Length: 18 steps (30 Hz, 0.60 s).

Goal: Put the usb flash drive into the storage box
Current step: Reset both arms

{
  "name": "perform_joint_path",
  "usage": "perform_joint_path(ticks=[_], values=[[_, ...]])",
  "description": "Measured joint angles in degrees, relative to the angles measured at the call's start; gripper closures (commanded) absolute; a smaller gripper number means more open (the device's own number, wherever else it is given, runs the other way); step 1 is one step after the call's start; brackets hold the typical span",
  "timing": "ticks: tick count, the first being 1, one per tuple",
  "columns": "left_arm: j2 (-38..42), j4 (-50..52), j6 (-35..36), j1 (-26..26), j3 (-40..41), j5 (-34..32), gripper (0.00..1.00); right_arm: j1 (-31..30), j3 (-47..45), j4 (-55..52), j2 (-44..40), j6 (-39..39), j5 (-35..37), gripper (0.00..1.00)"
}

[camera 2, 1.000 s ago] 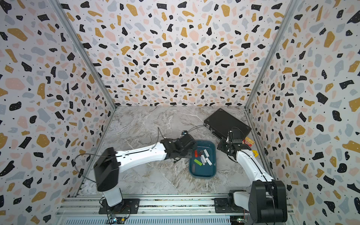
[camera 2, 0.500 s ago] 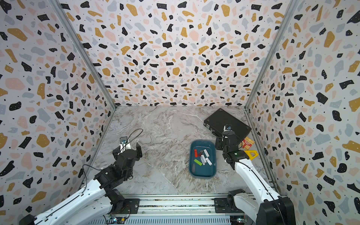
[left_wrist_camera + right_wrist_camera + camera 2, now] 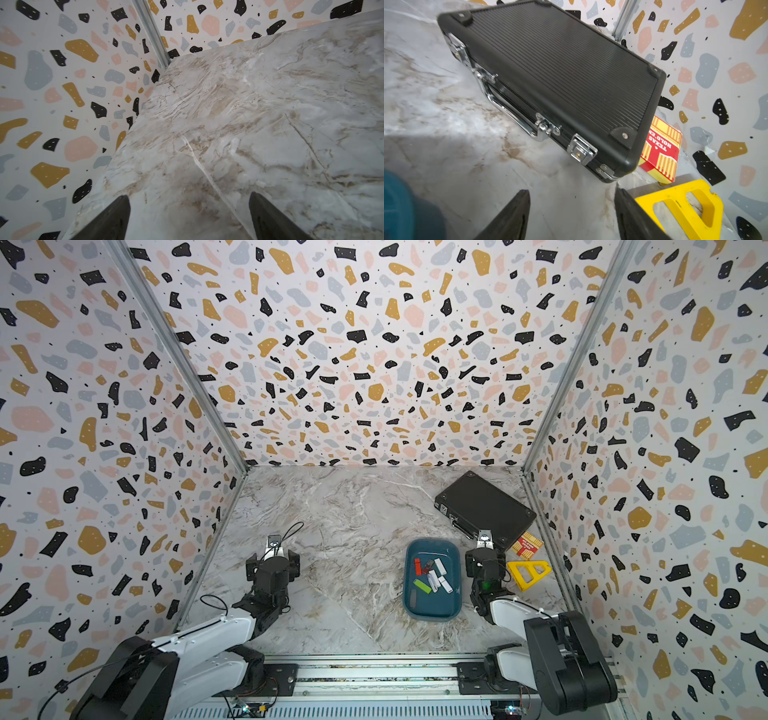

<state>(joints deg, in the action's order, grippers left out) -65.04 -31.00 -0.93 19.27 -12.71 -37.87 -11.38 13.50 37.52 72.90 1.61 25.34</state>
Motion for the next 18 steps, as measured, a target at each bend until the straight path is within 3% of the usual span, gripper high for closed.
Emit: perform_joint_path(ticks=[6, 9, 13, 14, 18], values=[[-16.9, -15.5, 2.5, -7.2, -2.6, 10.4, 0.05, 5.8, -2.7, 21.3, 12.5, -1.8, -4.3, 0.33], [-17.7, -14.3, 2.3, -9.3, -2.9, 14.0, 0.02, 6.5, -0.9, 19.9, 14.9, -1.9, -6.7, 0.34], [-17.1, -15.4, 2.0, -9.9, -3.9, 16.6, 0.00, 7.2, 4.8, 16.3, 14.9, -1.8, -9.2, 0.23], [-17.0, -16.1, 1.9, -9.9, -3.9, 17.0, 0.00, 7.4, 5.5, 16.8, 14.9, -1.5, -9.5, 0.00], [-16.9, -16.5, 1.8, -9.9, -3.9, 18.1, 0.00, 7.5, 5.7, 16.0, 14.7, -1.8, -10.2, 0.00]])
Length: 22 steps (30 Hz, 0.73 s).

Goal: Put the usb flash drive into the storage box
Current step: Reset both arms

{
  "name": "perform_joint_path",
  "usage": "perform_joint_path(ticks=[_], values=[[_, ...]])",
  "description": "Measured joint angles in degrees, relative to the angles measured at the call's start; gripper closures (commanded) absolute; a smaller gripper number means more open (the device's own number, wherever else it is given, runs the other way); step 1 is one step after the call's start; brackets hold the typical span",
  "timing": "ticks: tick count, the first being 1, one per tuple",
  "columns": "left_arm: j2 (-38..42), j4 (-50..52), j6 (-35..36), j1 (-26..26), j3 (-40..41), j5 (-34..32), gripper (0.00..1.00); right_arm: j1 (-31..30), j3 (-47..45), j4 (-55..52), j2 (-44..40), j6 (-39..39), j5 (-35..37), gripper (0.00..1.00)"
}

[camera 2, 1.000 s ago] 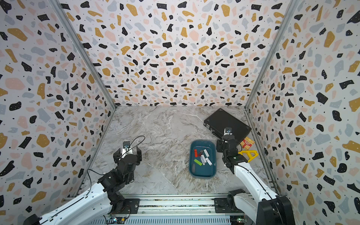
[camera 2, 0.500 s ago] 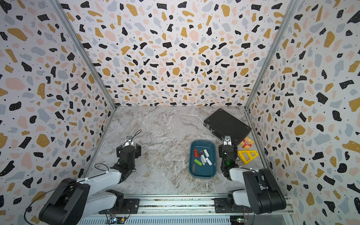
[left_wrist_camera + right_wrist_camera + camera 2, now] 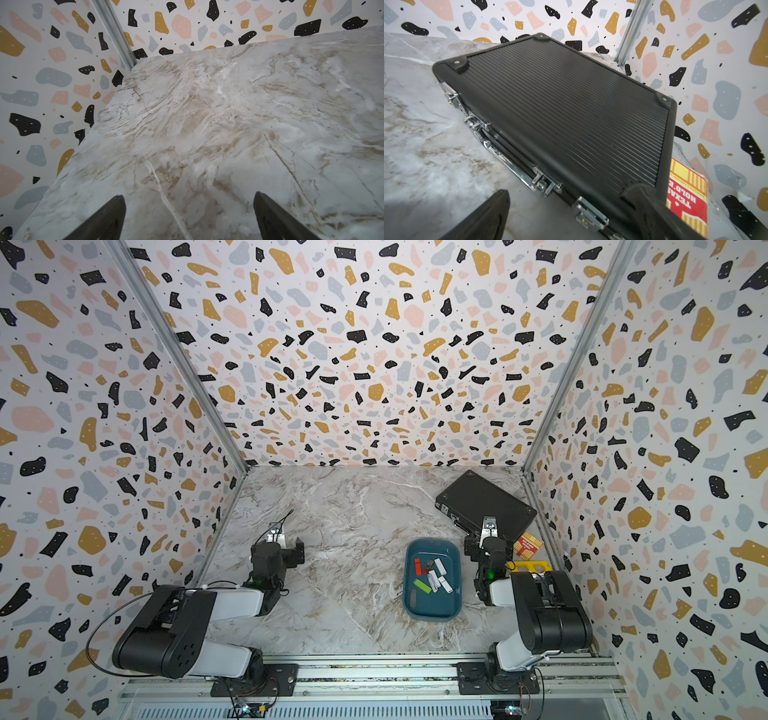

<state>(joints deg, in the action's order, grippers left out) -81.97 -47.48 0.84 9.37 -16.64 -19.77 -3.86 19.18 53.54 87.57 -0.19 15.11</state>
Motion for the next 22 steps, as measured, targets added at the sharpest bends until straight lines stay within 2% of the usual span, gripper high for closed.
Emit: perform_joint_path(ticks=[22], values=[[-0.1, 0.0, 0.0, -0.4, -0.2, 1.4, 0.00, 0.0, 0.0, -0.7, 0.0, 0.0, -0.5, 0.00]])
